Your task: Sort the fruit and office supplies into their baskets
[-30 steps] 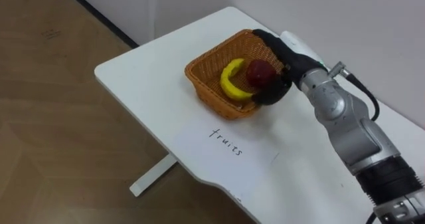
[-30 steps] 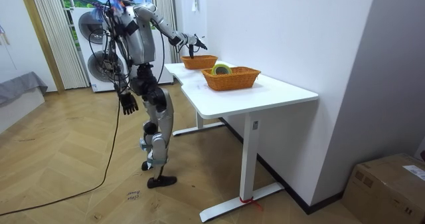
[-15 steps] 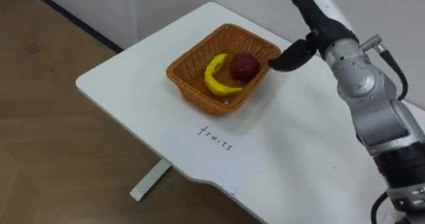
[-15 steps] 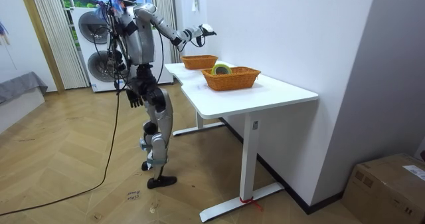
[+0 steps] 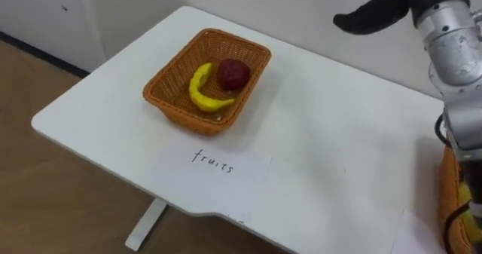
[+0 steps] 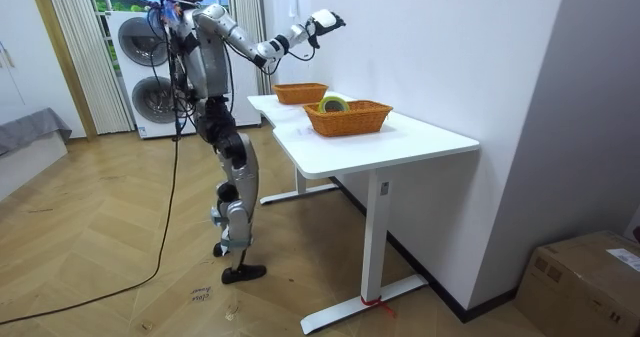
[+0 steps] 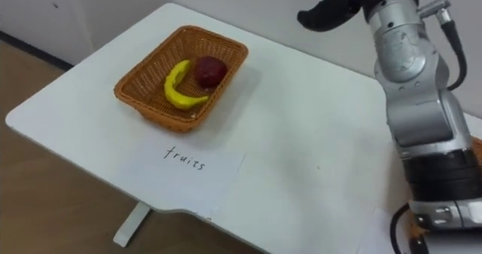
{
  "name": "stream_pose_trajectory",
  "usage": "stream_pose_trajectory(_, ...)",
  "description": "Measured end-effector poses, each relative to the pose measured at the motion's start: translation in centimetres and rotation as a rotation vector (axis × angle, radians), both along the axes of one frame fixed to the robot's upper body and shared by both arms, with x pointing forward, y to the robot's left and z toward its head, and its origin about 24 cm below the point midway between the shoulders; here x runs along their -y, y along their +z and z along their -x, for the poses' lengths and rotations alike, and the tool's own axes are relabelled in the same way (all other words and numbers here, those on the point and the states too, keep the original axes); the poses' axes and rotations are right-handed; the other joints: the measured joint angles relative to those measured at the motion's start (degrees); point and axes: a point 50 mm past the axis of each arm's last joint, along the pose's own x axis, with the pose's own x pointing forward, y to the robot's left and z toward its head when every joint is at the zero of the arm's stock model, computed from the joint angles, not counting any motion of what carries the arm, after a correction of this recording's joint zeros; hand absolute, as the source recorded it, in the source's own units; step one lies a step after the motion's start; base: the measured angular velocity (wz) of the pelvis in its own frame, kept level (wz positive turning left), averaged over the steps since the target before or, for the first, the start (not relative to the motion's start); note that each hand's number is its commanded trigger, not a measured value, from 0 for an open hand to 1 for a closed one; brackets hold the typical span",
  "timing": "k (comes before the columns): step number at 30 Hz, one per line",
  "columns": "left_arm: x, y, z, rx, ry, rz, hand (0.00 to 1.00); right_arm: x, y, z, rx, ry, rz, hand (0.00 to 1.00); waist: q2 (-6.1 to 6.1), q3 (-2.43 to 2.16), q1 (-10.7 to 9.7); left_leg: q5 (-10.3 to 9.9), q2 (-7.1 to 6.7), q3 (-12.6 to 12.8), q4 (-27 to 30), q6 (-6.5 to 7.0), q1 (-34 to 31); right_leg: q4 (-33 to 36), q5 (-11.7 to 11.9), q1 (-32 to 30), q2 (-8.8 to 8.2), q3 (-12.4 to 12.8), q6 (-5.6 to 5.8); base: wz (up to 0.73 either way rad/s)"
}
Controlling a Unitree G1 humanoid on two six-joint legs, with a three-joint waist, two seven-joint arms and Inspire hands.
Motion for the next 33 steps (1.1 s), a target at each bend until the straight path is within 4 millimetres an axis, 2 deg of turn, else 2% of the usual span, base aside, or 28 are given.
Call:
stream_pose_trajectory(3, -0.3, 0.1, 0.0, 0.006, 0.016, -0.005, 0.00, 0.9, 0.5, 0.2, 0.035, -0.039, -0.038, 0.00, 0.43, -0.05, -0.99, 0.02, 0.48, 1.66, -0.84, -0.01, 0.88, 0.69, 0.02, -0.52, 0.20, 1.60, -0.04, -0.29)
stream_pose_trajectory(8, -0.5, -0.1, 0.8, -0.002, 0.041, 0.002, 0.00, 2.4, 1.0, 1.6, 0.081, -0.051, -0.102, 0.00, -0.54, -0.53, -3.78, 0.00, 1.00, 3.48, -1.78, -0.12, 1.89, 0.62, 0.06, -0.75, 0.66, 3.01, -0.11, -0.16)
stream_pose_trajectory(12, -0.9, -0.1, 1.3, -0.007, 0.066, -0.004, 0.00, 4.0, 2.0, 2.7, 0.126, -0.080, -0.127, 0.00, -1.27, -0.49, -5.08, -0.14, 1.49, 5.94, -2.21, -0.11, 2.73, 0.62, 0.22, -1.06, 0.99, 4.92, -0.33, -0.29)
stream_pose_trajectory(13, -1.1, -0.1, 1.4, -0.005, 0.073, -0.008, 0.00, 4.3, 2.3, 2.9, 0.140, -0.094, -0.124, 0.00, -1.47, -0.48, -6.10, -0.26, 1.60, 6.29, -2.57, -0.13, 2.97, 0.65, 0.23, -0.97, 1.12, 5.38, -0.34, -0.27)
stream_pose_trajectory(15, -1.2, 0.0, 1.4, -0.003, 0.073, -0.014, 0.00, 4.9, 2.8, 3.1, 0.162, -0.116, -0.116, 0.00, -1.54, -0.53, -6.65, -0.36, 1.85, 7.48, -3.05, -0.20, 3.65, 0.64, 0.27, -1.07, 1.35, 6.50, -0.41, -0.31)
stream_pose_trajectory(17, -1.4, 0.1, 1.5, 0.009, 0.071, -0.023, 0.00, 5.6, 3.2, 3.5, 0.190, -0.140, -0.136, 0.00, -1.49, -0.38, -8.29, -0.75, 2.22, 8.02, -3.07, -0.39, 4.29, 0.61, 0.39, -0.85, 1.74, 7.34, -0.57, -0.24)
stream_pose_trajectory(20, -1.6, 0.1, 1.5, 0.018, 0.077, -0.040, 0.00, 7.3, 3.2, 4.5, 0.229, -0.194, -0.180, 0.00, -1.93, -0.51, -10.27, -0.99, 2.68, 9.30, -3.05, -0.61, 4.40, 0.52, 0.54, -1.04, 2.14, 7.78, -0.79, -0.14)
stream_pose_trajectory(25, -1.9, 0.1, 1.7, 0.016, 0.089, -0.046, 0.00, 9.8, 2.4, 6.8, 0.291, -0.331, -0.224, 0.00, -1.72, -0.48, -11.75, -1.40, 3.50, 11.32, -3.10, -0.95, 4.38, 0.52, 0.94, -2.04, 2.70, 7.91, -1.29, -0.25)
stream_pose_trajectory(28, -1.8, -0.2, 2.3, -0.010, 0.096, -0.041, 0.00, 10.3, 2.0, 7.6, 0.316, -0.376, -0.235, 0.00, -1.38, -0.32, -13.33, -1.54, 3.91, 12.45, -3.14, -1.16, 4.41, 0.54, 1.06, -2.49, 3.00, 7.99, -1.50, -0.20)
stream_pose_trajectory(29, -1.7, -0.3, 2.4, -0.013, 0.113, -0.035, 0.00, 10.7, 1.9, 8.0, 0.334, -0.397, -0.258, 0.00, -1.02, -0.11, -14.15, -1.59, 4.04, 12.66, -3.14, -1.24, 4.32, 0.48, 1.14, -2.69, 3.20, 8.44, -1.61, -0.17)
stream_pose_trajectory(33, -1.8, -0.4, 2.8, -0.008, 0.164, -0.041, 0.00, 12.6, 0.6, 9.8, 0.363, -0.506, -0.318, 0.00, -0.82, -0.09, -14.27, -1.92, 4.69, 13.99, -3.12, -1.71, 4.33, 0.44, 1.27, -3.18, 3.87, 9.40, -1.81, -0.17)
